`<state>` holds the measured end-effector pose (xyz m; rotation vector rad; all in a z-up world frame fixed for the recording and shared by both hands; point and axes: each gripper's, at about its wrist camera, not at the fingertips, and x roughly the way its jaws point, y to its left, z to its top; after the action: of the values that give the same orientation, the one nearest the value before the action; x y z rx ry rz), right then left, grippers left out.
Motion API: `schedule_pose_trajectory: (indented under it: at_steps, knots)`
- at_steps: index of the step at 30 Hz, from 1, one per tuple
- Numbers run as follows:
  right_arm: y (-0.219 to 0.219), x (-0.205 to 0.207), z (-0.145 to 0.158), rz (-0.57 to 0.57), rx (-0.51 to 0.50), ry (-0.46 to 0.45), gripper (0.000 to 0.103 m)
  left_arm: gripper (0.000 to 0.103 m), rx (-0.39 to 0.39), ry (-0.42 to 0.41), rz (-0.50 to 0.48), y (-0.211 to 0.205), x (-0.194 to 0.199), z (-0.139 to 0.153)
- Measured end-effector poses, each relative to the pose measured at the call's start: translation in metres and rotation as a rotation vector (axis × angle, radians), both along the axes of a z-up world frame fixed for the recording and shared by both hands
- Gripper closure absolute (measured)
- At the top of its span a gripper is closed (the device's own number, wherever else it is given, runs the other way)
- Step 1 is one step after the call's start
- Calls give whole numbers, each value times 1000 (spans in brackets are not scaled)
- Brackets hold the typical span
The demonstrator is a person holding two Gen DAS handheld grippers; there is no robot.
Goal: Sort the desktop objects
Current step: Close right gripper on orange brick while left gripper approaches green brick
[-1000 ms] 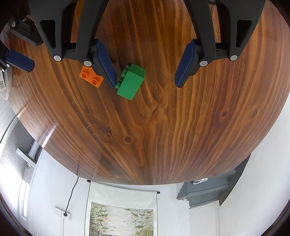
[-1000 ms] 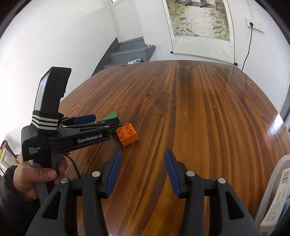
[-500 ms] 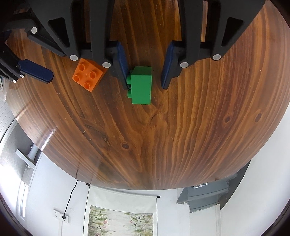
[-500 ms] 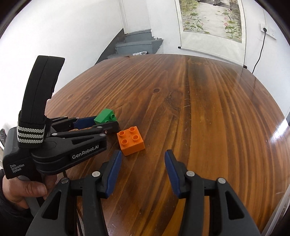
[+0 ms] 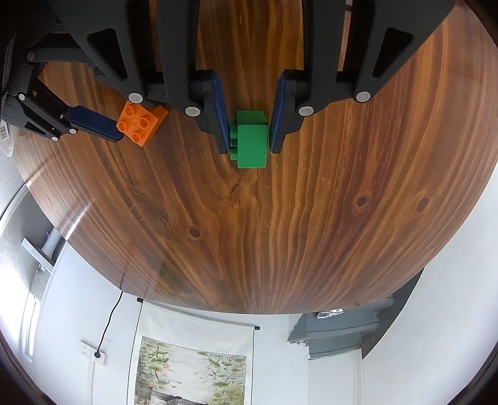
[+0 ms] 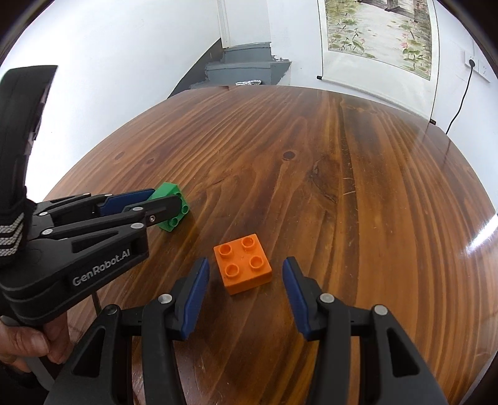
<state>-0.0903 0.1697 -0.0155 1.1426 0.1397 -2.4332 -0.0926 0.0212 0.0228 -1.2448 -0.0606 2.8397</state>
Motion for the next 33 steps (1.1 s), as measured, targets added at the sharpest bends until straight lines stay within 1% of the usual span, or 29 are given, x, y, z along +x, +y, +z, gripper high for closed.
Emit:
schedule_pose_trajectory:
  at_steps: [3,6,12,17,24,26,30,31,32,33]
  knots:
    - [-4,0,-1,-3,11,-8,50,74,3,-3,8,-2,0,0]
    - [-5,0,-2,-6,22,-6,62,74,2,-6,0,0,0,-1]
    - [4,9,2,-30,8,1,63,74,14,8,-25,4,4,3]
    - [16,21,21,-66,-32,39,63,74,44,25,-56,8,10,11]
    - [36,49,40,-131,-66,91,63,75,81,49,-89,14,17,23]
    - [40,57,45,-145,-69,110,63,75,72,58,-92,16,19,25]
    - [49,69,50,-165,-90,123,63,74,17,68,-74,23,17,24]
    - [51,71,50,-168,-94,124,63,73,15,61,-74,24,15,23]
    - [53,71,51,-171,-98,123,63,64,20,51,-75,25,13,21]
    - [54,72,51,-174,-105,120,63,49,23,44,-71,26,11,19]
